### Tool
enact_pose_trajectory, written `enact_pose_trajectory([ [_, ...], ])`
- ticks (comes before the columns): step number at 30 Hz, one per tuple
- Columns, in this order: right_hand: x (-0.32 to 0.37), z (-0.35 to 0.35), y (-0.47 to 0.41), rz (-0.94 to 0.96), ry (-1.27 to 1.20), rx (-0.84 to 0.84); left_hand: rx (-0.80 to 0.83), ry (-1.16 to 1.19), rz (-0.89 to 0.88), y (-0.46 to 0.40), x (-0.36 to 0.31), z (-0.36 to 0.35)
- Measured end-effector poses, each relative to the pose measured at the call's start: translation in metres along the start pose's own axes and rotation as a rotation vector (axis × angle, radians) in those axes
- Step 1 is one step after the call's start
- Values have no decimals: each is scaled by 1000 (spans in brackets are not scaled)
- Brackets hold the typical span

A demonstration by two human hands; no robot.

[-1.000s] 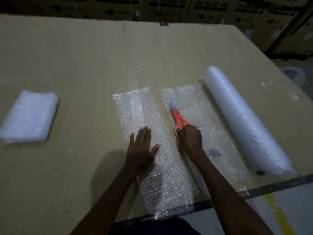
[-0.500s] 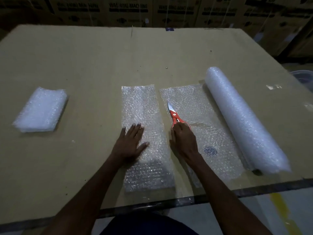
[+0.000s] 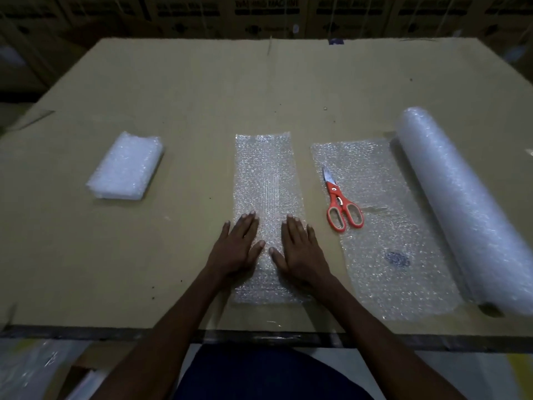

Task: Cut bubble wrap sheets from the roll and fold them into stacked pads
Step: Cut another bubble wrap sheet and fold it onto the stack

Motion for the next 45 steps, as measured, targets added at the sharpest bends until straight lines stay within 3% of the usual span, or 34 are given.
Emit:
enact_pose_trajectory([
  [15, 60, -2, -41, -76, 11, 70, -87, 9, -118, -4, 74, 42],
  [22, 59, 2, -42, -76, -116, 205, 39, 82, -177, -1, 73, 35],
  [29, 47, 48, -8, -17, -403, -139, -148, 357, -258, 53, 60, 67],
  [34, 55, 65, 40, 93, -344, -317, -124, 323, -299, 88, 42, 66],
  [39, 60, 42, 62, 165, -269, -168, -125, 298, -317, 107, 34, 55],
  [45, 63, 47, 65, 99, -139, -187, -171, 229, -368, 120, 16, 61],
])
Point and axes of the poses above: each hand's wrist, its own y-axis away from the middle knuckle, its own z-axis out of the back of the hand, x = y × z, the point moved 10 cm from there along -y, towards the middle knuckle, and after that the axes turned 11 degrees about y, right-handed, at the moved point
